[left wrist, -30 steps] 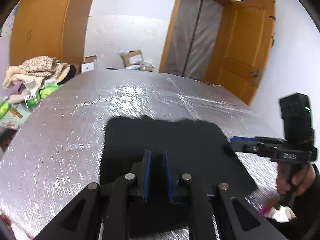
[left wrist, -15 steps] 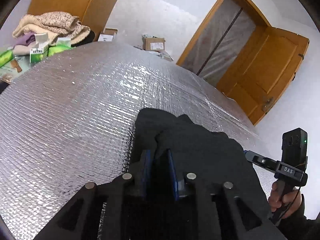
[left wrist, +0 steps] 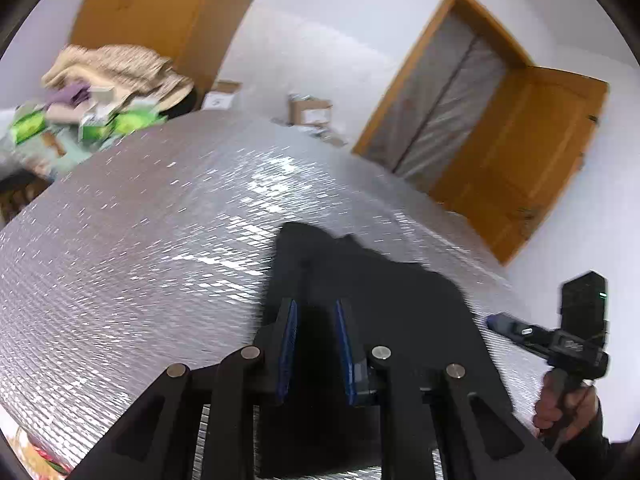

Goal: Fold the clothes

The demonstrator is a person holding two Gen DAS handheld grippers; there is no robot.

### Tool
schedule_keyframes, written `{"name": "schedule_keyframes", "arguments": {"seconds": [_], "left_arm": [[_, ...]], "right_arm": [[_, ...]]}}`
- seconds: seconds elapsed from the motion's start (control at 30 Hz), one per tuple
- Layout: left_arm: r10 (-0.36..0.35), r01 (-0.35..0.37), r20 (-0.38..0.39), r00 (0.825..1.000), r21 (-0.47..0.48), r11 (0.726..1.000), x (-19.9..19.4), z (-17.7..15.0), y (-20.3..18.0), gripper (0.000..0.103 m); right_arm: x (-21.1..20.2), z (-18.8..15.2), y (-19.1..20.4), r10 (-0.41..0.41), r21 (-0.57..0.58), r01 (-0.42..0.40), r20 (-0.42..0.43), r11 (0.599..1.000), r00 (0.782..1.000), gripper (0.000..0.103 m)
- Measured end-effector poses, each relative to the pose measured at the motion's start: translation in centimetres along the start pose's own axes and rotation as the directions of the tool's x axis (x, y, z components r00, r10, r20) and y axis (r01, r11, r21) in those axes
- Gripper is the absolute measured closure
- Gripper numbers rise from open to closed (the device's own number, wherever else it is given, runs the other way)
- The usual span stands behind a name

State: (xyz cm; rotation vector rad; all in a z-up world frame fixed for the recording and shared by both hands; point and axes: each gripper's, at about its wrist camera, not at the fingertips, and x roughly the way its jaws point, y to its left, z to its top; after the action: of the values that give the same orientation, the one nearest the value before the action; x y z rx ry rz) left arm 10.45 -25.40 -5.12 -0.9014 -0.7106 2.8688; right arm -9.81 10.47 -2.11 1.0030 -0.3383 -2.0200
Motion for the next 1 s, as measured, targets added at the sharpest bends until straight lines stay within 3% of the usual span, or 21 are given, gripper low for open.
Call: {"name": "schedule_keyframes", "arguments": {"seconds": [0.07, 0.17, 0.23, 0.5, 0.57, 0.83, 1.0], "left_arm": [[-0.019, 0.019, -0.011, 1.0, 0.054, 0.998, -0.3, -0.5, -1.3, 0.083], [0.017, -0.01, -0.068, 0.998, 0.101, 0.995, 0.9, -1.8, -1.9, 0.083], [0.029, -0.023, -0.088, 0.996, 0.074, 0.997, 1.6, -2.4, -1.3, 0.084], [0.09, -0.088, -0.046, 0.995, 0.05, 0.995, -0.3, -2.0, -0.2, 0.083], [0.101, -0.101, -0.06, 0.993, 0.015, 0.995, -0.3, -2.3, 0.6, 0.082], [0.058, -0.061, -0.053, 0.997, -0.059, 0.996, -0.8, -2.6, 1.5, 0.075], [0.051, -0.055, -0.059, 0.997, -0.066, 0.996, -0.6, -2.4, 1.5, 0.068]], "right_arm": [[0.2, -0.5, 0.4, 0.005, -0.022, -0.005, -0.026, 1.0, 1.0, 0.074], [0.8, -1.7, 1.0, 0.0, -0.056, -0.002, -0.051, 0.998, 0.999, 0.074], [1.2, -2.1, 0.7, -0.016, -0.056, 0.012, -0.069, 0.998, 0.998, 0.074], [-0.1, -2.4, 0.5, -0.019, -0.039, 0.017, -0.056, 0.999, 0.998, 0.074], [-0.1, -2.7, -0.2, -0.005, -0.006, 0.005, -0.064, 1.0, 0.998, 0.066], [-0.4, -3.7, -1.9, 0.093, 0.132, -0.082, -0.08, 0.988, 0.993, 0.061], [-0.5, -3.7, -2.2, 0.108, 0.16, -0.093, -0.09, 0.983, 0.99, 0.06]]}}
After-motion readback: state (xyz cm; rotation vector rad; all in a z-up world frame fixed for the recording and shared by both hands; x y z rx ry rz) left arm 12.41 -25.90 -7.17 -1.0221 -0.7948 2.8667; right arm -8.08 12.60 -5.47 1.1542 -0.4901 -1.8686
